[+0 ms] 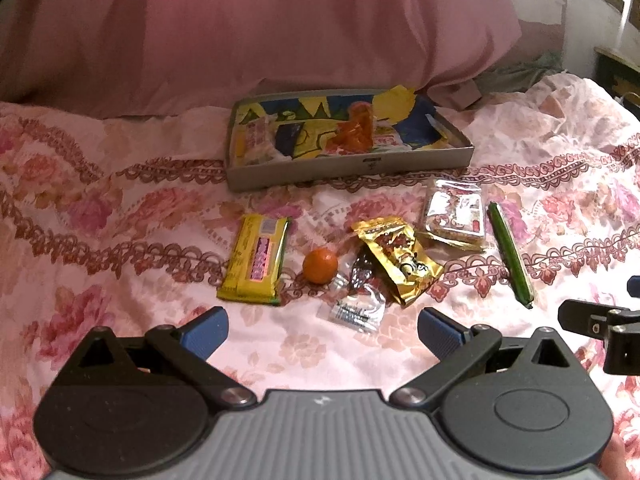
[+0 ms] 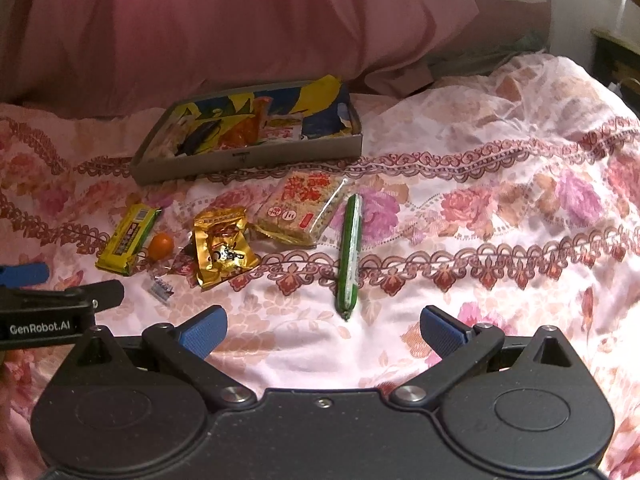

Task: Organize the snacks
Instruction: 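Move both open tools back toward the remaining snacks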

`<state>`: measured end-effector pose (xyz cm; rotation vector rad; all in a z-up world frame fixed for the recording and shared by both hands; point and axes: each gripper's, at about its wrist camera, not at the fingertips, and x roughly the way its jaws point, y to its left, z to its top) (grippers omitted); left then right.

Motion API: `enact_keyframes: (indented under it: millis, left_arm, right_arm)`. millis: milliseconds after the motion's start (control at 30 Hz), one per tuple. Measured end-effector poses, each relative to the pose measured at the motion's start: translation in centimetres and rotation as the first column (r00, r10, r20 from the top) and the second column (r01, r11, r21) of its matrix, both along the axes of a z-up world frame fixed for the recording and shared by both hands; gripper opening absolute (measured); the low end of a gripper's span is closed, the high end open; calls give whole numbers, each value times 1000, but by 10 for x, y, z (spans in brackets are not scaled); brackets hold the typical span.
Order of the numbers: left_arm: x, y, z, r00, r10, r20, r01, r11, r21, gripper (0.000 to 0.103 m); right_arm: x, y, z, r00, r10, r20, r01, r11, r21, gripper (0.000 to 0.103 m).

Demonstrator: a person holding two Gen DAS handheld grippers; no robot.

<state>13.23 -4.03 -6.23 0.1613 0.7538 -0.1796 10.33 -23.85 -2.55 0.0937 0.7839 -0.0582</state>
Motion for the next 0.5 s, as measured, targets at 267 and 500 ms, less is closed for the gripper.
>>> enact_keyframes:
  millis: [267,500]
  left_arm:
    - [16,-10,-2,998,-60,13,59,997,51,103]
    - [38,-26,-9,992,-121,27,118,988,103,103]
  right_arm:
    - [22,-9,1,999,44,9,-43,994,-102,102]
    - [44,-11,-4,993,120,5,-116,967,-226,102]
